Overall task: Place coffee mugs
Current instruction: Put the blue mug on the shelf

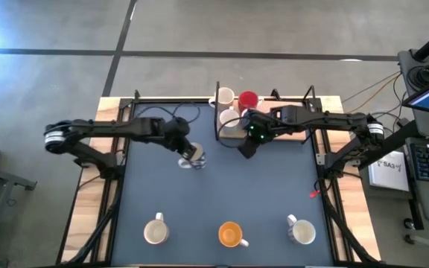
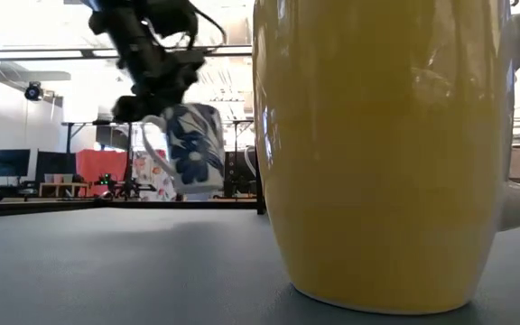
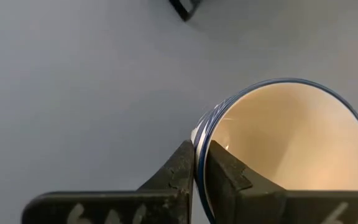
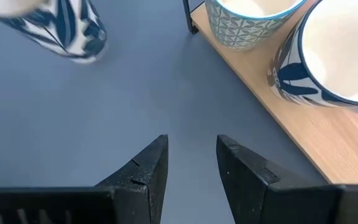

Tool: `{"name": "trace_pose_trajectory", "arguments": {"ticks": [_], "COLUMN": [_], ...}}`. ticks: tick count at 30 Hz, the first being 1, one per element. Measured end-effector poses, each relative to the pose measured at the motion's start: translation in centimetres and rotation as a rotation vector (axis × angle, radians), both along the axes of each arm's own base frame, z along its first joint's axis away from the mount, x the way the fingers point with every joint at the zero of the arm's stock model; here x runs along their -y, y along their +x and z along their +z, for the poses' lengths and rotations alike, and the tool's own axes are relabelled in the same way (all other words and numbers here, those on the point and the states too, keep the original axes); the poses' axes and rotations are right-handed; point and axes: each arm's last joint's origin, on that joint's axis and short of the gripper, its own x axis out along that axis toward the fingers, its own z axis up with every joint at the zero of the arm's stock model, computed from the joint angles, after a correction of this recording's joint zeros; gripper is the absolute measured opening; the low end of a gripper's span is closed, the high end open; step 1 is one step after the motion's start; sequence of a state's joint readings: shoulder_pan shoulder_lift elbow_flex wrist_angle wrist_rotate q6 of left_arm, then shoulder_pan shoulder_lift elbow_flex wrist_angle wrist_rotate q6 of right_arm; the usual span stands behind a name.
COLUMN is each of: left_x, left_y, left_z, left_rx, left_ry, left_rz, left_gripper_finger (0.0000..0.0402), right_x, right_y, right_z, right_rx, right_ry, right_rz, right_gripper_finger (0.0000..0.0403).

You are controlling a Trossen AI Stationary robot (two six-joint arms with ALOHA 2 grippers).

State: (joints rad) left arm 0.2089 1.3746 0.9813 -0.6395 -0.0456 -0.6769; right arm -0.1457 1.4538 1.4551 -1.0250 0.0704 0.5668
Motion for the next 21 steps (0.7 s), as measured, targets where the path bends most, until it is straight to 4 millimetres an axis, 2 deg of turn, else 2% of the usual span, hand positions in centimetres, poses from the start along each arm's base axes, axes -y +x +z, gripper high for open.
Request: {"name": "trace_pose_trajectory", "arguments": {"ticks": [6,17,21], "left_x": [0.7,1.6,1.9], "left_y": [3.6,9.7,11.2], "left_z": [-1.4,-1.4,-1.9], "left_rx": [-0.021,0.003,-0.014], "left_ry": [0.007,0.132,0.141], "left_rz": [-0.014,-0.052,-0.081], "left_gripper_finger": [0.0011,0.0011,0.0011], "right_x": [-0.1,-0.6,-0.8], "right_y": [-0.2,-0.1,-0.1], "right_z": [-0.2,-0.3,-0.3], "right_rx": [-0.025,-0.025,-0.028], "right_ry": [0.009,0.012,0.013], "right_rz": [-0.024,-0.022,-0.018], "right_gripper_finger": [0.0123,0.0121,0.0121]}}
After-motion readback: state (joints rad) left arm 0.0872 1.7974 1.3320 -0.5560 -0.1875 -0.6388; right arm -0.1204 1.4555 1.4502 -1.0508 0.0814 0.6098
